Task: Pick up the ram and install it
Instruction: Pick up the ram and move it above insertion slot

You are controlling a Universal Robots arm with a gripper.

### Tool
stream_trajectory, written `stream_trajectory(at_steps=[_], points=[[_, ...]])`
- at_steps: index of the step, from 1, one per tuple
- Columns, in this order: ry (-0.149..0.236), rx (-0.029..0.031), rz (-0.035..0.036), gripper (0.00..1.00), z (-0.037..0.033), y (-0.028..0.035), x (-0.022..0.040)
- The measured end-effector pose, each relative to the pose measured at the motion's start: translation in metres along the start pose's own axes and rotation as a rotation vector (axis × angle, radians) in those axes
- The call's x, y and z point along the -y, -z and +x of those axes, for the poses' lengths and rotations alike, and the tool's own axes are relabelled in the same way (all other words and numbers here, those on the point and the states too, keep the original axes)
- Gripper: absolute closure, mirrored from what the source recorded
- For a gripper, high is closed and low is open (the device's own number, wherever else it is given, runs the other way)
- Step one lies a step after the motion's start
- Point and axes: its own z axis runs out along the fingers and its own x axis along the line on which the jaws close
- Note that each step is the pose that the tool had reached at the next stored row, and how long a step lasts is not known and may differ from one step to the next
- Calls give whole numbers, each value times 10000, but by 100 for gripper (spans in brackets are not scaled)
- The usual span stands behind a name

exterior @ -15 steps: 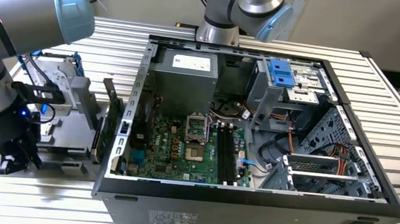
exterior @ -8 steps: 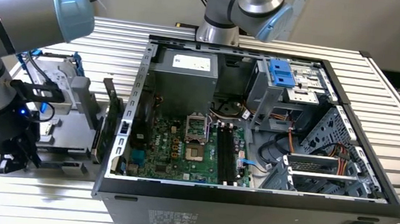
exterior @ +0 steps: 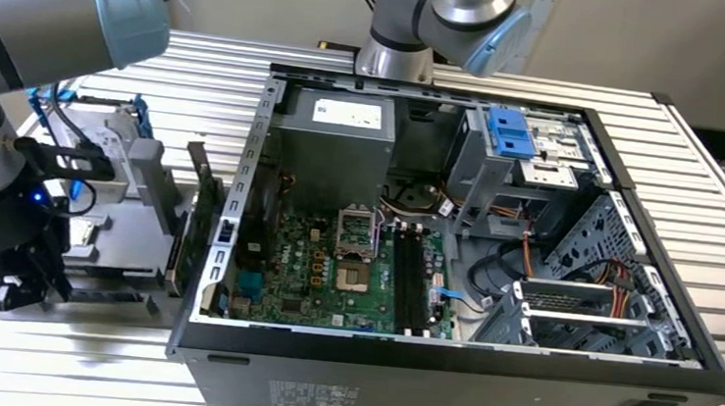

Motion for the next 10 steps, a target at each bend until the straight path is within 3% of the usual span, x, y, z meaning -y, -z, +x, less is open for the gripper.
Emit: stream_trajectory(at_steps=[10], points=[[0,3,3,100,2,52,-1]])
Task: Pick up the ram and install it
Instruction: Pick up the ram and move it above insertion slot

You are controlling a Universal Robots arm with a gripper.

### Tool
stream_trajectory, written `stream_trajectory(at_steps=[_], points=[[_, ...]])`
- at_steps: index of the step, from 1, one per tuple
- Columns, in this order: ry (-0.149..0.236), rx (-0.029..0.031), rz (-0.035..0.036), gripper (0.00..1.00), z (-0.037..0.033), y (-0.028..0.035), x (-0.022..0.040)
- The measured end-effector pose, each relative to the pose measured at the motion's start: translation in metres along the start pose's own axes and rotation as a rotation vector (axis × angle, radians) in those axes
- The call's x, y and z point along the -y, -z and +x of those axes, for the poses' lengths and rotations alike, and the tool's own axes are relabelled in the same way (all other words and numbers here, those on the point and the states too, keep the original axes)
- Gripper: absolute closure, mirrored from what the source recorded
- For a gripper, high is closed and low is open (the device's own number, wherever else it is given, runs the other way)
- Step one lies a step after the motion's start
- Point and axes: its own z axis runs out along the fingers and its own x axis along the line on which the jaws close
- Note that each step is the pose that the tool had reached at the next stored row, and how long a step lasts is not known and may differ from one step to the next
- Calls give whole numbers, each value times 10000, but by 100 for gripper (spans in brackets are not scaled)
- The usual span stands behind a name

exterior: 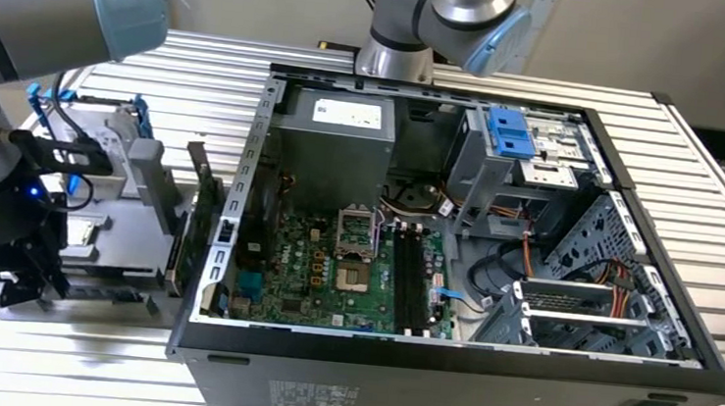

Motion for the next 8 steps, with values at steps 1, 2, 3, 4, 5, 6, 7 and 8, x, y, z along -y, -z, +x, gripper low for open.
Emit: stream_trajectory(at_steps=[1,2,3,4,5,6,7,8], points=[[0,-2,-2,100,0,6,0],[0,-2,-2,100,1,11,0],[0,-2,-2,100,1,18,-1],[0,-3,-2,100,2,27,-1],[0,-3,-4,100,2,38,-1],[0,-1,-1,100,2,48,-1],[0,-2,-3,100,3,60,-2],[0,-2,-3,100,3,73,-2]])
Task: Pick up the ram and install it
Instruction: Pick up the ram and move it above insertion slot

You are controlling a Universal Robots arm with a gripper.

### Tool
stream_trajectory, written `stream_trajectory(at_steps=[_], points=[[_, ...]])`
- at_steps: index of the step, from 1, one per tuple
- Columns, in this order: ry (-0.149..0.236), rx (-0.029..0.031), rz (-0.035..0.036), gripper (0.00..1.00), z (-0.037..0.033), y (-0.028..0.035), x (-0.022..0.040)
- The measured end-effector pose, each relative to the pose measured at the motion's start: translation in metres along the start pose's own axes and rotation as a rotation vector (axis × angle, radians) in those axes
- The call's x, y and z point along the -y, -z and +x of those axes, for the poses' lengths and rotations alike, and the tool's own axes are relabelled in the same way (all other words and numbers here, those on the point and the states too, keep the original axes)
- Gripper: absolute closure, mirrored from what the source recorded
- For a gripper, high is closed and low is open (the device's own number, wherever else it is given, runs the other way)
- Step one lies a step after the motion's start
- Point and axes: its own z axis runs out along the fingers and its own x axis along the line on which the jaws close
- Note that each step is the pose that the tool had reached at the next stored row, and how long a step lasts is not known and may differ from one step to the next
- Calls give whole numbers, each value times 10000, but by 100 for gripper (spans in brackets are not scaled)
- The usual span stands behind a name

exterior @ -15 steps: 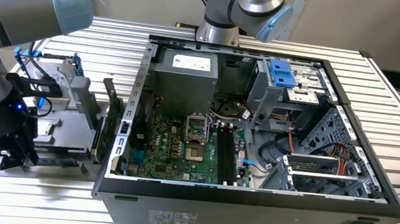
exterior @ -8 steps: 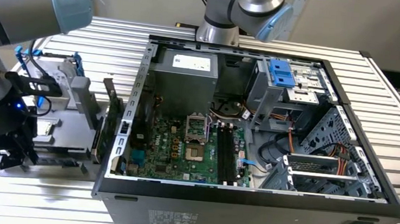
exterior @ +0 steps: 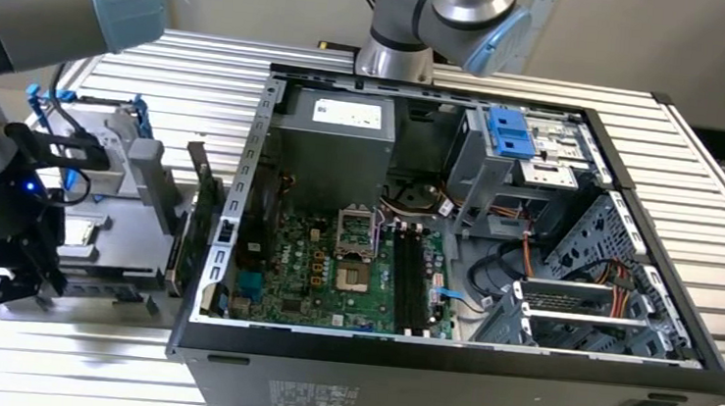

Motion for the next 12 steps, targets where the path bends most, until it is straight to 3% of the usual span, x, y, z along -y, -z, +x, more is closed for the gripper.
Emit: stream_trajectory(at_steps=[12], points=[[0,0,0,100,7,161,-3]])
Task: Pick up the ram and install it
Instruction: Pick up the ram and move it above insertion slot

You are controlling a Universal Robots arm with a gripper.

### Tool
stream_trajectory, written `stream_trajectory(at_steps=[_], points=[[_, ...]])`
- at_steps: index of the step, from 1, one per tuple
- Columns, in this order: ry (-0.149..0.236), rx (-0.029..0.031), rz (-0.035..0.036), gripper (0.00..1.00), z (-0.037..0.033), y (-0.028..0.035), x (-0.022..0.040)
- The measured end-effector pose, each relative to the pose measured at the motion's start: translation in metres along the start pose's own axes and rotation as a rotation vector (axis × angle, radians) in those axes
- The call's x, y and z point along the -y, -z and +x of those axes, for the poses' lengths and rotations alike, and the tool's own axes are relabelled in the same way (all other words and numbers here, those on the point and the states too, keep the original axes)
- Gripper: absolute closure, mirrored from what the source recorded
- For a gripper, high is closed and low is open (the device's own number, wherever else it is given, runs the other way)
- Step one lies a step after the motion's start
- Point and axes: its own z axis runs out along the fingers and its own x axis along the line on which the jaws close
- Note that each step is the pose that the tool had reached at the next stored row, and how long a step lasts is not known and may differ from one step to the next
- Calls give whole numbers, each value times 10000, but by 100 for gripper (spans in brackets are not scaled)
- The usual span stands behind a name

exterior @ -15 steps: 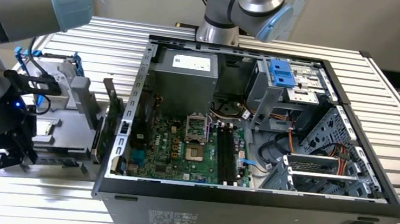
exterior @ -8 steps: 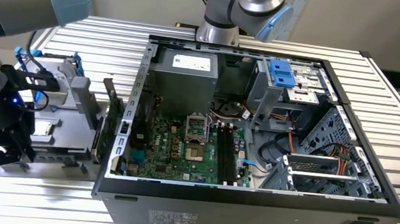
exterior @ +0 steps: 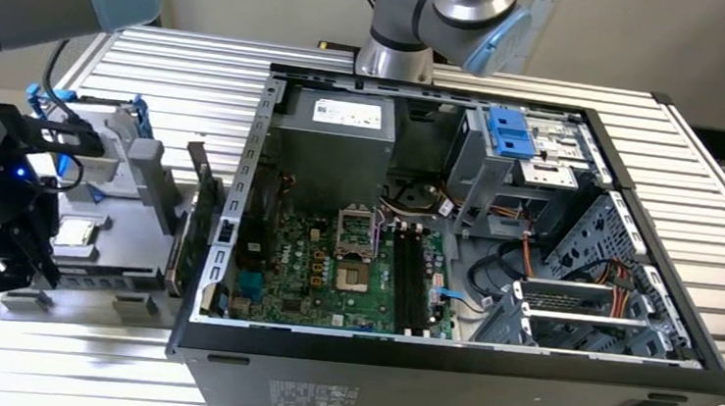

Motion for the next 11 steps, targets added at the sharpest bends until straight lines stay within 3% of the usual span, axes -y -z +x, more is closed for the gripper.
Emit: stream_trajectory(at_steps=[11], points=[[0,1,1,100,7,151,-3]])
